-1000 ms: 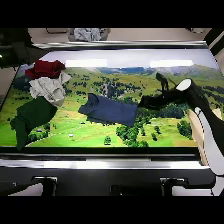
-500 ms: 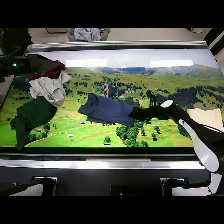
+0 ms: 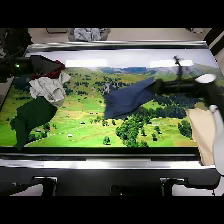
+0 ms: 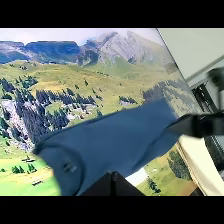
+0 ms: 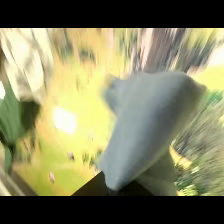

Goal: Fold the shirts.

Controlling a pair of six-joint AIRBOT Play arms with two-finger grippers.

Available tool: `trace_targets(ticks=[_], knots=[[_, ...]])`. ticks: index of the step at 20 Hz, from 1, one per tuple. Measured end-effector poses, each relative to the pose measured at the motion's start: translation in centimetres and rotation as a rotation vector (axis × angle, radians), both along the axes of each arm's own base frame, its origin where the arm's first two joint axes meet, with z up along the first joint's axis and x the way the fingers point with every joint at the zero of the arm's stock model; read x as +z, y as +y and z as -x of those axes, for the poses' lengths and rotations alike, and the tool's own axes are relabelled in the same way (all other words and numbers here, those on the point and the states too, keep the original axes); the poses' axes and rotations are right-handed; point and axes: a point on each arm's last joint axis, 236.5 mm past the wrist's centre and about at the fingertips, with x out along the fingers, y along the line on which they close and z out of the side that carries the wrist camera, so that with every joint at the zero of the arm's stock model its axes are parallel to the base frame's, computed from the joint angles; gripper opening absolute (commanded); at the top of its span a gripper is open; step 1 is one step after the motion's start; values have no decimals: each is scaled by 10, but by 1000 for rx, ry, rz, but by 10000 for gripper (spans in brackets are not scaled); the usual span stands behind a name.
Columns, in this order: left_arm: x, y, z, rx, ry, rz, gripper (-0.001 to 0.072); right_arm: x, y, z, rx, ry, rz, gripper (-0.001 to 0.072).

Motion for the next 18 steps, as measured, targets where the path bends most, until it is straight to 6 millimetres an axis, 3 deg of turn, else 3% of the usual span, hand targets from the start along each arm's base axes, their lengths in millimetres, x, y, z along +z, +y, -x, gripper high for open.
trace_targets(ticks=[3,6,9,13,18], knots=[[0,0,0,0,0,0,23,58,-78,7,-110,-60,15,47],[0,0,0,0,0,0,23,89,-156,25,-253,-79,45,47],[0,0,0,-1,0,0,23,107,-222,50,-393,-91,80,48],[-1,-5,2,-14,2,-1,23,117,-284,83,-539,-91,104,48],[-1,-13,5,-33,4,-2,23,117,-324,107,-650,-76,134,47]])
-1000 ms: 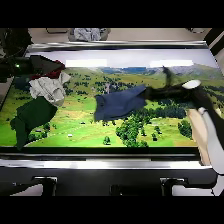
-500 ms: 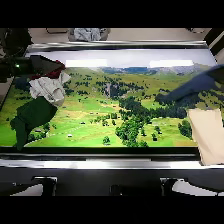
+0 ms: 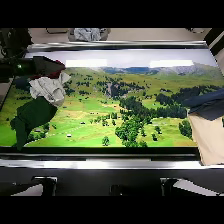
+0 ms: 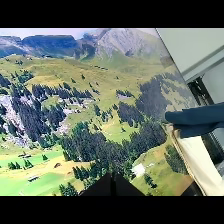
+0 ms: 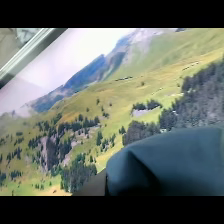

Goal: Fold the shirts.

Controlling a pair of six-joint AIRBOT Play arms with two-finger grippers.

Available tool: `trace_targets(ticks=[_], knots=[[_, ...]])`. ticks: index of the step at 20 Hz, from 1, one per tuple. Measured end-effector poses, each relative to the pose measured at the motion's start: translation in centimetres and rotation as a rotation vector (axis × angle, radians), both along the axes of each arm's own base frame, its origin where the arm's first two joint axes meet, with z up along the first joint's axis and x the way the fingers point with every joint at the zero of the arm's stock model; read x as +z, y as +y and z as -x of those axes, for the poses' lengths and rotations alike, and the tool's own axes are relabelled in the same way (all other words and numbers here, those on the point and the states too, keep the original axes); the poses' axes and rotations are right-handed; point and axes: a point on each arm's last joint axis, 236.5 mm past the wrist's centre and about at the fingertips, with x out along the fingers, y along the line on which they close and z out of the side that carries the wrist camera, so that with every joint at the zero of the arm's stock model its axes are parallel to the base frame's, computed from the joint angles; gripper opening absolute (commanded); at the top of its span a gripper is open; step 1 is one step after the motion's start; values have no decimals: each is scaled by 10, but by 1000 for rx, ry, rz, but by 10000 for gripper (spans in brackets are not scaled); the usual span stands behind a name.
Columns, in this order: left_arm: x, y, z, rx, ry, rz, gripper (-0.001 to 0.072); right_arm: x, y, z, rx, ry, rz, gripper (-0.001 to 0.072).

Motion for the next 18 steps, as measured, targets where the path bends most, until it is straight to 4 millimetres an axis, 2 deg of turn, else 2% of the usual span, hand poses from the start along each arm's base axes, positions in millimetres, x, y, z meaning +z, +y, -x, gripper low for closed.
trace_targets(ticks=[2,6,8,15,18], knots=[[0,-3,1,-7,0,0,23,9,-7,-4,-31,-43,-3,47],[0,-6,2,-14,0,0,23,43,-22,-20,-90,-210,-13,47],[0,-7,3,-16,0,0,23,51,-29,-26,-107,-258,-20,47],[0,-7,2,-15,-1,1,23,30,-58,-42,-137,-285,12,47],[1,-8,2,-15,-4,2,23,25,-62,-59,-146,-307,50,47]])
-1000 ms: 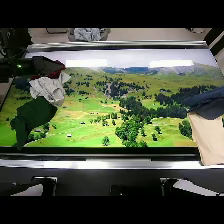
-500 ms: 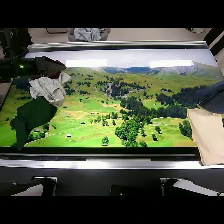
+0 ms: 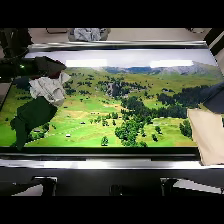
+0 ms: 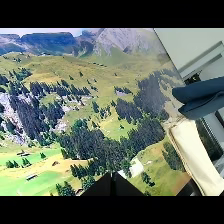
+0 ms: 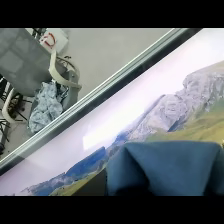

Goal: Fold the shirts.

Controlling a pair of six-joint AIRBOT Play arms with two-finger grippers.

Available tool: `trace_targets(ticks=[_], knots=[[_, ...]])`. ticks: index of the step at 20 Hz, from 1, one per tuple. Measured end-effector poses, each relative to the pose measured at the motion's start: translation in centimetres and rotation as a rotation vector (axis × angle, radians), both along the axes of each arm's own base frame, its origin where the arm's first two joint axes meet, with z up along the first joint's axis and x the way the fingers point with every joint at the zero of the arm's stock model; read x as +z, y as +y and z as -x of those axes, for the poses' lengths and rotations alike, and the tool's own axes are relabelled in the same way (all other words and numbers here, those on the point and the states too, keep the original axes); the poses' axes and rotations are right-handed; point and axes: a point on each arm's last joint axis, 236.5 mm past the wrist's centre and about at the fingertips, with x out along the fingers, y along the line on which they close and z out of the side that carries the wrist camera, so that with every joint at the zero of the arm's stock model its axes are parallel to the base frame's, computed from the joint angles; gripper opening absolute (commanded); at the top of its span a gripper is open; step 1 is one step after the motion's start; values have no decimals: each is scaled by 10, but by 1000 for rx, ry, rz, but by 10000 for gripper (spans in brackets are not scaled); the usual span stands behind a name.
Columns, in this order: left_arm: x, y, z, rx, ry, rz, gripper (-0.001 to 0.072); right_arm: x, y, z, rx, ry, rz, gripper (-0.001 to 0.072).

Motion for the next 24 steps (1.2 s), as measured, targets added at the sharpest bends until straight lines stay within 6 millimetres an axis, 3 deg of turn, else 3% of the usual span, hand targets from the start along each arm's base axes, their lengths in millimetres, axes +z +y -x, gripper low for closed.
trace_targets(ticks=[5,7,9,12,15,20,24], knots=[[1,-4,0,-3,-5,2,23,2,14,-28,18,-34,32,47],[1,-4,0,-3,-5,2,23,0,14,-22,36,-15,50,47],[1,-4,0,-2,-6,2,23,-16,16,-8,78,68,82,47],[1,-4,0,-2,-6,2,23,-75,18,33,148,351,129,47],[1,-4,0,-2,-6,2,23,-116,14,78,157,606,127,47],[1,-4,-1,-3,-9,0,23,-150,4,155,101,969,118,47],[1,-4,-1,-3,-9,0,23,-179,11,206,72,1179,68,47]])
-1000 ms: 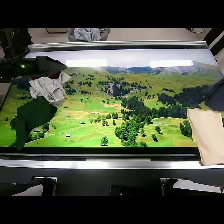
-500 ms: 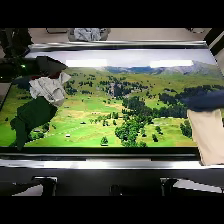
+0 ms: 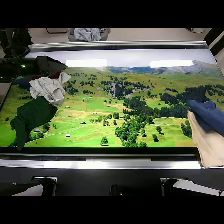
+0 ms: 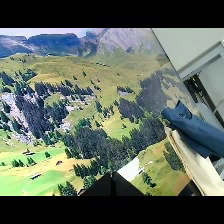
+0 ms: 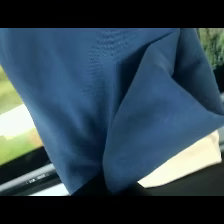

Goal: Fold the shirts.

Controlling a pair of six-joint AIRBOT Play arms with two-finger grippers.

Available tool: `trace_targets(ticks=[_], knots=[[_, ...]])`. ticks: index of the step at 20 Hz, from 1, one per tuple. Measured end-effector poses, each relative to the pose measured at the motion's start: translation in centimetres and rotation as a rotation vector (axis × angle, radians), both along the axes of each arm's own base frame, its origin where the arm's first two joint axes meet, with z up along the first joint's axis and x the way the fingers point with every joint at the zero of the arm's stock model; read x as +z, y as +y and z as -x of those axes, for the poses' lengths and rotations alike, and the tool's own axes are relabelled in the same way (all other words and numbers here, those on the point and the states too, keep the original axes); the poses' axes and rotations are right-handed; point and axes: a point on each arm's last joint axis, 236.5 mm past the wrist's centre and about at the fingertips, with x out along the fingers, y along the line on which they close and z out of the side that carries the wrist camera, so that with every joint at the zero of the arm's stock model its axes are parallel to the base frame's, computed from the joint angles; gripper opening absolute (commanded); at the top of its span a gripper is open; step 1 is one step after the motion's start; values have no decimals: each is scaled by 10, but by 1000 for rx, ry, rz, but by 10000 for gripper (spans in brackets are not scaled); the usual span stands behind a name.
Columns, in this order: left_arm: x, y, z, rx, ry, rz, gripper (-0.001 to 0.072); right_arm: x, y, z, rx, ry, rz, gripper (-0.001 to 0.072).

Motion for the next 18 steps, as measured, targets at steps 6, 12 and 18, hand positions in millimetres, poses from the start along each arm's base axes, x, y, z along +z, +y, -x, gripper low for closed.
trace_targets(ticks=[6,12,18], knots=[[0,0,0,0,-1,0,23,-57,20,54,-74,177,10,54],[1,1,-1,8,-1,4,23,-84,23,81,-88,257,52,700],[29,15,-16,108,-81,-82,20,45,-59,-3,42,-28,521,670]])
